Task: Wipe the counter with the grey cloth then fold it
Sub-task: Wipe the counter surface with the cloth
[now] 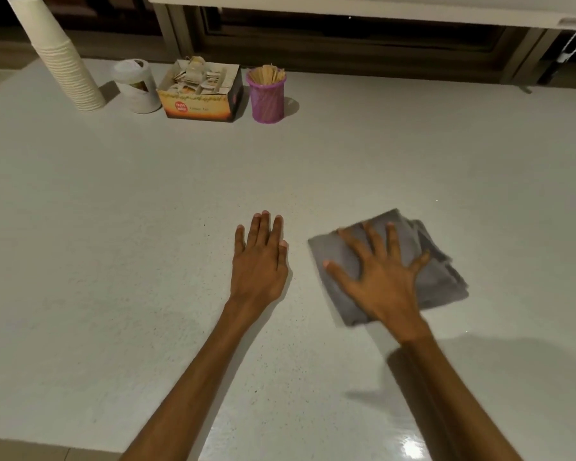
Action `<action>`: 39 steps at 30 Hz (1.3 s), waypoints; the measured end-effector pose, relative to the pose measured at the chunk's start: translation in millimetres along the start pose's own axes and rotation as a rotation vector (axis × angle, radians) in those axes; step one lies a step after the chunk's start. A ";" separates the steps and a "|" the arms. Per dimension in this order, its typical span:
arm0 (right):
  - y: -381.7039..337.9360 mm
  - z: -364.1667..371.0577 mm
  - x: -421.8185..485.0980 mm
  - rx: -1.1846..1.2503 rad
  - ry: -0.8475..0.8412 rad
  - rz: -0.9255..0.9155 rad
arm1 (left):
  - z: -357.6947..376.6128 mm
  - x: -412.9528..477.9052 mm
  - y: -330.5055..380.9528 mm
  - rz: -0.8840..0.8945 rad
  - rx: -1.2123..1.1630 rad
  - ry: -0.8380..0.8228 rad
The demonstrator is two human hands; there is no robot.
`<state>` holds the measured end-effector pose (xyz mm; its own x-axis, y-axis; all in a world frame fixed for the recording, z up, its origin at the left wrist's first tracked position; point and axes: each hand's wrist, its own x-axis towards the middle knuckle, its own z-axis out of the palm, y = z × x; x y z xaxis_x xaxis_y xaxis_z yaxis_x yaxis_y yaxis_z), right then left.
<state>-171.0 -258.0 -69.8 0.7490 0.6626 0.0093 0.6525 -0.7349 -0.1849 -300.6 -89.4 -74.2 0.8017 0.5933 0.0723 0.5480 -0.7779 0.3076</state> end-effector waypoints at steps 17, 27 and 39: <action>34.2 -9.1 -65.2 0.017 -0.020 0.065 | 0.0 0.2 -1.7 0.031 -0.002 0.018; 27.8 -27.5 100.5 0.063 -0.044 0.179 | -2.4 -0.3 2.2 0.010 -0.010 -0.004; 36.9 -4.8 -64.7 0.007 0.000 -0.029 | 3.9 0.5 -4.0 0.041 -0.009 0.021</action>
<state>-194.9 -328.7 -72.5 0.7300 0.6833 0.0146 0.6727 -0.7147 -0.1915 -301.4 -86.8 -79.0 0.8179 0.5657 0.1051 0.5128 -0.7995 0.3127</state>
